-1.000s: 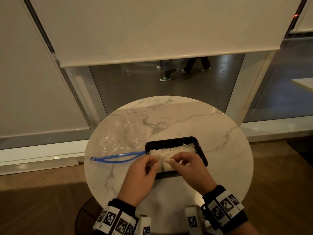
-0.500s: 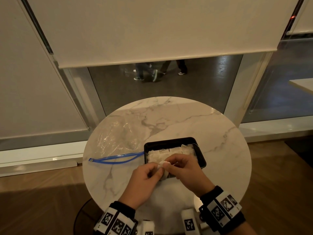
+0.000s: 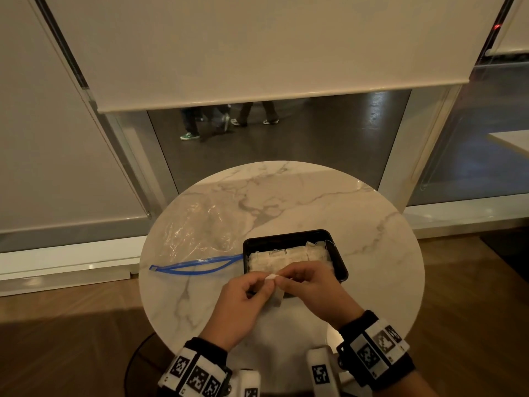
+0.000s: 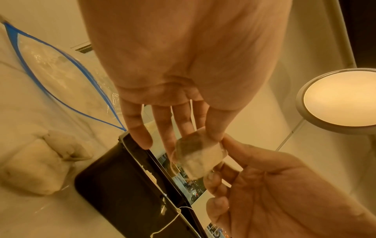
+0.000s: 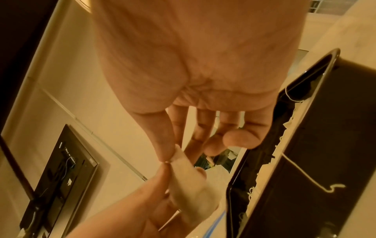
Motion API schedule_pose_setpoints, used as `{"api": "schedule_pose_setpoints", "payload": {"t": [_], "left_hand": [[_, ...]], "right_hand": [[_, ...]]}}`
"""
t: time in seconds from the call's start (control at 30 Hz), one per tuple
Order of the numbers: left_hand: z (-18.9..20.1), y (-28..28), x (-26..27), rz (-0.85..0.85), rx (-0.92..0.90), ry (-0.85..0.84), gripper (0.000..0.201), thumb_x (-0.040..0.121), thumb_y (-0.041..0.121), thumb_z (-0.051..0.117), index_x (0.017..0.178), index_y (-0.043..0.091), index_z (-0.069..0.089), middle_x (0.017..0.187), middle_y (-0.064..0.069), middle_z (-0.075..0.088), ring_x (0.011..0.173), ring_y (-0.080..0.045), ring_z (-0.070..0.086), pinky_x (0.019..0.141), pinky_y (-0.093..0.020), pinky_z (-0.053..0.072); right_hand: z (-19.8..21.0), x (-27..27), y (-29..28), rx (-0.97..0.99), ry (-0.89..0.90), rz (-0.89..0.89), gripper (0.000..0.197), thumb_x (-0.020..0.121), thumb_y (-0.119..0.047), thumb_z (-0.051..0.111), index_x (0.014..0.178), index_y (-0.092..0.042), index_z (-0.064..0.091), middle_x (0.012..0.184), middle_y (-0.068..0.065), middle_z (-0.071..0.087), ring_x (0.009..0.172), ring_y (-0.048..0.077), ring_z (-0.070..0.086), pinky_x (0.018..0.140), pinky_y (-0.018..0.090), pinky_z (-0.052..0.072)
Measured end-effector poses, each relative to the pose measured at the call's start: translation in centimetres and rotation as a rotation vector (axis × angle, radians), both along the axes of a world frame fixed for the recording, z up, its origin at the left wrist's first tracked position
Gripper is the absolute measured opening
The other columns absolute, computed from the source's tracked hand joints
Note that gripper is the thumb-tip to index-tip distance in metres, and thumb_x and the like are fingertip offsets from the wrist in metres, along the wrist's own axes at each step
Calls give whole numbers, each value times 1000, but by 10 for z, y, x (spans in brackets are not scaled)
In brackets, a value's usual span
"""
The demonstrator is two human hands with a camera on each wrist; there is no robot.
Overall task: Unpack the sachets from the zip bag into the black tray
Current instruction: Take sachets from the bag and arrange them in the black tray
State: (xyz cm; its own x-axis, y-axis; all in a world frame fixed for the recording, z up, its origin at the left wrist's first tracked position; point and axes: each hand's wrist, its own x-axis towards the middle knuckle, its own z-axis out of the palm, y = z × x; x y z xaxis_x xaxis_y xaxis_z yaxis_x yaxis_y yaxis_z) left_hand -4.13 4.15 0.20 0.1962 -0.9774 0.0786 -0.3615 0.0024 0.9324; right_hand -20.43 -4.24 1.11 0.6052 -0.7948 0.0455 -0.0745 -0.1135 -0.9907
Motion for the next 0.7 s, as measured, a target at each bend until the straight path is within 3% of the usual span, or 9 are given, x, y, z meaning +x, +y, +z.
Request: {"api": "schedule_pose_setpoints", "payload": {"t": [0.1,0.17,0.27,0.37,0.47,0.57,0.7], "left_hand": [[-1,0,0,1,-6,20,16,97,27,61,97,29,77,85,5,74,80,-8,68,72,-21,53],[-2,0,1,-12,9,14,16,97,30,61,93,28,77,82,2,72,76,-11,65,70,-24,53],[-3,1,0,-34,29,18,15,96,32,62,94,29,76,85,3,73,81,-15,67,77,-34,57],[-2,1,-2,-15,26,18,14,96,31,63,94,29,77,87,1,73,84,-17,67,81,-39,57],[-2,-1,-2,29,0,27,13,95,27,65,93,28,78,86,2,74,84,-14,68,81,-35,57],[-5,-3,-2,55,-1,21,11,94,26,67,92,27,78,88,4,74,85,-11,68,80,-30,57],[-16,-10,4,201,9,-85,7,93,30,67,96,33,72,94,13,69,89,0,63,79,-18,50]], "right_hand": [[-3,1,-1,10,-9,-5,11,91,-15,70,94,-16,80,92,6,77,91,31,71,86,46,59],[-2,1,-2,24,-22,-34,11,91,-13,69,94,-13,79,91,6,76,90,29,72,81,40,61],[-1,0,-1,30,-30,-116,10,91,-11,68,91,-11,78,86,5,74,82,21,70,69,26,58],[-2,-1,-2,27,-12,-120,9,93,-16,67,95,-14,76,88,3,74,81,17,70,69,25,57],[-1,-4,0,21,23,-1,8,92,-14,69,96,-15,75,85,-6,74,77,6,69,68,18,54],[-2,-6,0,54,23,29,6,91,-3,67,94,-2,72,78,-4,74,72,1,68,64,14,50],[-15,-16,-23,-34,173,-145,7,92,-17,69,88,-17,74,85,-4,76,82,7,72,78,26,57]]}}
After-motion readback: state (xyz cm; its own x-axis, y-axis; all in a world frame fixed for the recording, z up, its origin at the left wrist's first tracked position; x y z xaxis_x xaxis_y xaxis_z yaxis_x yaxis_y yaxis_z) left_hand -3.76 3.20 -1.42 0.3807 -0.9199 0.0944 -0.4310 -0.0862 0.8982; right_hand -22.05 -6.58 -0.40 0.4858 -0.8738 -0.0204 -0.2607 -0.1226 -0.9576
